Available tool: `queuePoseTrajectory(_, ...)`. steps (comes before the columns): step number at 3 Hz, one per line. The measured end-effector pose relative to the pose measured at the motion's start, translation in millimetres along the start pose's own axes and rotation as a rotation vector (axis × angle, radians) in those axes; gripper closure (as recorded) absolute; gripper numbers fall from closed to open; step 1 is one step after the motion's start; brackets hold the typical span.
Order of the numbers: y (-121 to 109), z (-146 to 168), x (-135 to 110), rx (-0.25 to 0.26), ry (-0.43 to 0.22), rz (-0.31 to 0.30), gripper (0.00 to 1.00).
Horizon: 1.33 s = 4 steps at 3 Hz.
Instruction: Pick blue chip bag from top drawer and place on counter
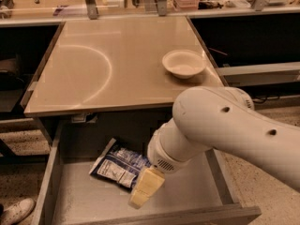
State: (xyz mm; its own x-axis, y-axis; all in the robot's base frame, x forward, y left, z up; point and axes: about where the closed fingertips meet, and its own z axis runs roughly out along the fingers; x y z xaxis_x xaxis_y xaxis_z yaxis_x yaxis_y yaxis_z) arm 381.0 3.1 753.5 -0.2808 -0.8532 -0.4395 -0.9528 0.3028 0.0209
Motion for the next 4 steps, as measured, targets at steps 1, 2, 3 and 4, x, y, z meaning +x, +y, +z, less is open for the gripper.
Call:
queuePoseTrajectory(1, -11.4, 36.0, -14.0, -0.044, -0.085, 0.087, 0.00)
queuePoseTrajectory(2, -14.2, 41.1, -14.1, -0.048, -0.095, 0.097, 0.00)
queuePoseTrajectory(3, -11.1, 58.8, -19.0, -0.045, -0.112, 0.099, 0.00)
queuePoseTrajectory(4, -21.1, 85.9, -24.9, 0.013, -0.130, 0.115, 0.00)
